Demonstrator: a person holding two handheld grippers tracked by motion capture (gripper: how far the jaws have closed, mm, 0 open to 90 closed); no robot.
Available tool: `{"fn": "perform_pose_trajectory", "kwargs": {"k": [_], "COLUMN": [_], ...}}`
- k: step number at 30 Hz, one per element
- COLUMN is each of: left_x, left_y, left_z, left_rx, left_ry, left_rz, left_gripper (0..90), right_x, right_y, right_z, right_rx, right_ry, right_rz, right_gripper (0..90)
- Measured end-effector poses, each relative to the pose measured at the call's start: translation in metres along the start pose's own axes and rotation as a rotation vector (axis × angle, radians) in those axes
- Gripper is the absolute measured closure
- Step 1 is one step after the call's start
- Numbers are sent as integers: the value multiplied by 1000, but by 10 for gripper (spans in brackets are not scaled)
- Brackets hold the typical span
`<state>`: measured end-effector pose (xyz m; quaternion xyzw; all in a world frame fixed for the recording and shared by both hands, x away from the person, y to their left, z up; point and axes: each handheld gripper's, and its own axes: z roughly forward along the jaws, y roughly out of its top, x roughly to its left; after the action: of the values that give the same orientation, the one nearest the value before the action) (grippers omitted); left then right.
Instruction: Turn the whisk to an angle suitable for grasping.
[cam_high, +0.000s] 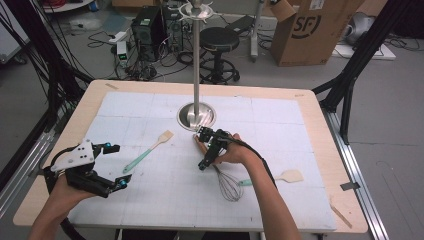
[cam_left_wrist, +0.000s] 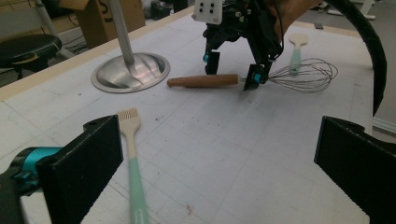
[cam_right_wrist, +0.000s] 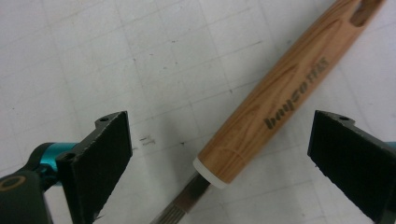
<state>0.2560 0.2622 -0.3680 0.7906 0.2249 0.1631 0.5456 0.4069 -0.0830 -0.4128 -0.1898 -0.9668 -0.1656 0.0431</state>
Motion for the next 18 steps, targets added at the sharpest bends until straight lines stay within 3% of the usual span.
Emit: {"fn": "perform_pose_trajectory", "kwargs": {"k": [5, 6, 10, 12, 13, 18], "left_x": [-1, -1, -1, -1, -1, -1], "left_y": [1, 1, 1, 1, 2, 2], "left_z": [-1, -2, -2, -2, -2, -2], "left_rx": [1, 0, -1, 3, 0, 3], "left_ry": [4, 5, 5, 2, 3, 3], "left_rz": [8, 8, 7, 13, 10, 14], "left_gripper": [16, 17, 17, 16, 16, 16], "right_x": [-1, 0, -1, 0, -1, -1], "right_y": [1, 2, 2, 3, 4, 8], "right_z": [3, 3, 2, 2, 1, 1], "right_rx": [9, 9, 13, 12, 6, 15], "right_ry": [6, 1, -2, -4, -6, -20], "right_rz": [-1, -4, -4, 1, 7, 32], "right_gripper": [88, 151, 170, 217, 285, 327]}}
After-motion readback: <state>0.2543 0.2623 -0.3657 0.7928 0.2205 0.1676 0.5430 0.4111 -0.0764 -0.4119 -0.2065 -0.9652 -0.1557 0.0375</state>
